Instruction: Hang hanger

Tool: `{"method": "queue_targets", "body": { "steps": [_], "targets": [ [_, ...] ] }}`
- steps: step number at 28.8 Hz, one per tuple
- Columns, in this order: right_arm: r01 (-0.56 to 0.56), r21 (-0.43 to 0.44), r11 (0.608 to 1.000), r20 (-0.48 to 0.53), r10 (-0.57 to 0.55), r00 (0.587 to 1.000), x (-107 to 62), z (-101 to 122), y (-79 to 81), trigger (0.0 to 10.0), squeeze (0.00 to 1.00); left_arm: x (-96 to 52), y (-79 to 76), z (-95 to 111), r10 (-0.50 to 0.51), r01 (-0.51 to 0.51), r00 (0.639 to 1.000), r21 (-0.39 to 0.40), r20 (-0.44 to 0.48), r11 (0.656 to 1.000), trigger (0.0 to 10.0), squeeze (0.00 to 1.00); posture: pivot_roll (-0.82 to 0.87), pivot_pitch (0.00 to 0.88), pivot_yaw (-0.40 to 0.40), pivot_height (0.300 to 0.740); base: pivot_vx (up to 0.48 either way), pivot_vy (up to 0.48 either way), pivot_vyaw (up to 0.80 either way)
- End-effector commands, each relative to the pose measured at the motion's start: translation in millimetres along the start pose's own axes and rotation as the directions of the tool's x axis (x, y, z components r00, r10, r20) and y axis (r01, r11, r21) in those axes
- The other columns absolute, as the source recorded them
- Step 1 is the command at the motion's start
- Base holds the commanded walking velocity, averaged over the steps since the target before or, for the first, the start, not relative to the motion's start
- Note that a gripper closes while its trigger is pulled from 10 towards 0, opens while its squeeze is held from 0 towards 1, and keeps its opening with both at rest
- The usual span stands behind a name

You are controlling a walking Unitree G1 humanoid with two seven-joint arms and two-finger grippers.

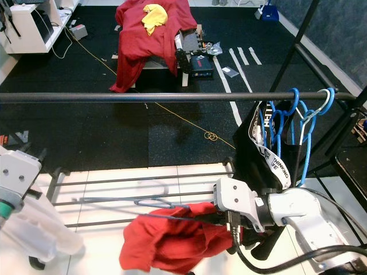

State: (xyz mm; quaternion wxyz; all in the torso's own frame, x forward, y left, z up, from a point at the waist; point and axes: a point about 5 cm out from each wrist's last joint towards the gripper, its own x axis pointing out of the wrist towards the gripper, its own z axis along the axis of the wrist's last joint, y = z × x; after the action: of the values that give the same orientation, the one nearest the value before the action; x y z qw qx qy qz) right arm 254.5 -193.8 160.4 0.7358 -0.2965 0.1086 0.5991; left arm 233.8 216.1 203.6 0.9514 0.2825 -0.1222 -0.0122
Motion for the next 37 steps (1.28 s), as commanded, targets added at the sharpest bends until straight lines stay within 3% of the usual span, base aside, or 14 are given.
{"method": "queue_targets", "body": {
  "steps": [1, 5, 7, 8, 10, 11, 12, 14, 19, 28, 33, 35, 36, 37],
  "targets": [
    [0.000, -0.011, 1.000, -0.003, 0.000, 1.000, -0.1, 0, 0.4, 10.0, 0.00, -2.1, -2.7, -4, -0.024, 0.023, 0.999, -0.023, -0.029, 0.999, 10.0, 0.00, -0.06, 0.122, 0.056, 0.740, 0.000, 0.000, 0.00],
    [0.068, -0.005, 0.998, 0.010, -0.067, 0.998, 0.3, -1, -6.8, 10.0, 0.00, -3.4, -7.6, -11, -0.051, 0.053, 0.996, 0.034, -0.076, 0.998, 10.0, 0.00, -0.06, 0.120, 0.055, 0.740, 0.000, 0.000, 0.00],
    [0.259, 0.018, 0.966, 0.076, -0.260, 0.963, 4.8, 8, -25.9, 10.0, 0.00, -7.3, -17.8, -30, -0.046, 0.052, 0.983, 0.031, -0.179, 0.998, 10.0, 0.00, -0.06, 0.115, 0.053, 0.740, 0.000, 0.000, 0.00],
    [0.259, 0.018, 0.966, 0.076, -0.260, 0.963, 4.8, 8, -25.9, 10.0, 0.00, -7.3, -17.8, -30, -0.046, 0.052, 0.983, 0.031, -0.179, 0.998, 10.0, 0.00, -0.06, 0.115, 0.053, 0.740, 0.000, 0.000, 0.00],
    [0.371, 0.044, 0.928, 0.118, -0.373, 0.920, 9.2, 15, -35.7, 10.0, 0.00, -8.7, -24.8, -37, -0.029, 0.034, 0.976, 0.018, -0.216, 0.999, 10.0, 0.00, -0.06, 0.113, 0.053, 0.740, 0.000, 0.000, 0.00],
    [0.458, 0.080, 0.885, 0.163, -0.465, 0.870, 14.5, 24, -42.3, 10.0, 0.00, -9.3, -31.7, -41, -0.019, 0.016, 0.970, -0.015, -0.240, 1.000, 10.0, 0.00, -0.06, 0.112, 0.054, 0.740, 0.000, 0.000, 0.00],
    [0.458, 0.080, 0.885, 0.163, -0.465, 0.870, 14.5, 24, -42.3, 10.0, 0.00, -9.3, -31.7, -41, -0.019, 0.016, 0.970, -0.015, -0.240, 1.000, 10.0, 0.00, -0.06, 0.112, 0.054, 0.740, 0.000, 0.000, 0.00],
    [0.585, 0.158, 0.796, 0.229, -0.606, 0.762, 24.7, 43, -52.7, 10.0, 0.00, -9.3, -43.8, -46, -0.022, 0.011, 0.962, -0.041, -0.273, 0.999, 10.0, 0.00, -0.08, 0.109, 0.062, 0.740, 0.000, 0.000, 0.00],
    [0.644, 0.216, 0.734, 0.253, -0.679, 0.689, 31.3, 55, -63.0, 10.0, 0.00, -10.3, -51.8, -48, -0.050, 0.036, 0.959, -0.055, -0.280, 0.998, 10.0, 0.00, -0.09, 0.107, 0.070, 0.740, 0.000, 0.000, 0.00],
    [0.668, 0.287, 0.686, 0.213, -0.726, 0.654, 50.5, 63, -82.2, 10.0, 0.00, -14.4, -65.5, -37, -0.203, 0.188, 0.956, -0.087, -0.210, 0.978, 10.0, 0.00, -0.07, 0.106, 0.062, 0.740, 0.000, 0.000, 0.00],
    [0.664, 0.331, 0.671, 0.161, -0.733, 0.661, 62.3, 59, -87.0, 10.0, 0.00, -20.4, -78.9, -22, -0.337, 0.303, 0.930, -0.212, -0.148, 0.929, 10.0, 0.00, -0.07, 0.109, 0.058, 0.740, 0.000, 0.000, 0.00],
    [0.663, 0.341, 0.667, 0.151, -0.734, 0.662, 71.7, 61, -89.1, 10.0, 0.00, -25.1, -89.1, -10, -0.442, 0.374, 0.892, -0.398, -0.092, 0.838, 10.0, 0.00, -0.07, 0.109, 0.059, 0.740, 0.000, 0.000, 0.00],
    [0.663, 0.341, 0.667, 0.151, -0.734, 0.662, 71.7, 61, -89.1, 10.0, 0.00, -25.1, -89.1, -10, -0.442, 0.374, 0.892, -0.398, -0.092, 0.838, 10.0, 0.00, -0.07, 0.109, 0.059, 0.740, 0.000, 0.000, 0.00],
    [0.654, 0.346, 0.673, 0.155, -0.729, 0.667, 76.7, 63, -89.1, 10.0, 0.00, -26.3, -92.5, -5, -0.477, 0.400, 0.877, -0.453, -0.065, 0.797, 10.0, 0.00, -0.07, 0.109, 0.059, 0.740, 0.000, 0.000, 0.00]
  ]
}}
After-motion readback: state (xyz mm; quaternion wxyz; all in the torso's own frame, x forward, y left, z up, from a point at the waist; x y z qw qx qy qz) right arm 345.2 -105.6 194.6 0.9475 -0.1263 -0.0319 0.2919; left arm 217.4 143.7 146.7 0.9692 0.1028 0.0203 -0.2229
